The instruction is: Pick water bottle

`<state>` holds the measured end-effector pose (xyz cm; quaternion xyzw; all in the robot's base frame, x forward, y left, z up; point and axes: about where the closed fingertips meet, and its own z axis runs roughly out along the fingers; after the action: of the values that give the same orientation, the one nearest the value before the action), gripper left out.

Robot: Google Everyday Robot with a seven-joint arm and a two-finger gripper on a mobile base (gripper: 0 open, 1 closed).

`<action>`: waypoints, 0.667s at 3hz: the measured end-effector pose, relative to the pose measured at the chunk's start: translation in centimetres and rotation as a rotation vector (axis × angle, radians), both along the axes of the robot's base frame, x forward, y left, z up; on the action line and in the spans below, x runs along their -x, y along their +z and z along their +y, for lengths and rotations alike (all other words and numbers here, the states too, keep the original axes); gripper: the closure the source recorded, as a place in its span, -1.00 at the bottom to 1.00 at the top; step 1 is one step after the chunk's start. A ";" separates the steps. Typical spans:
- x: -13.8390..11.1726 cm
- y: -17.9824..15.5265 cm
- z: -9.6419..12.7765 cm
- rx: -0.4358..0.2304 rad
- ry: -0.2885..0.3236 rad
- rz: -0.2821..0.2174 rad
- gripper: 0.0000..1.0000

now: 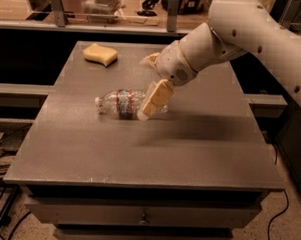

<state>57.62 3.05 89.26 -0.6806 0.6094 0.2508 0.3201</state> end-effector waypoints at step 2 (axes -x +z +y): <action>-0.8 -4.2 0.3 0.043 -0.025 0.055 -1.00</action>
Offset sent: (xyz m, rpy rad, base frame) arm 0.0120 -0.0031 -0.0650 -0.0544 0.0974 -0.0533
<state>58.41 3.32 85.11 -0.6725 0.6316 0.2521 0.2918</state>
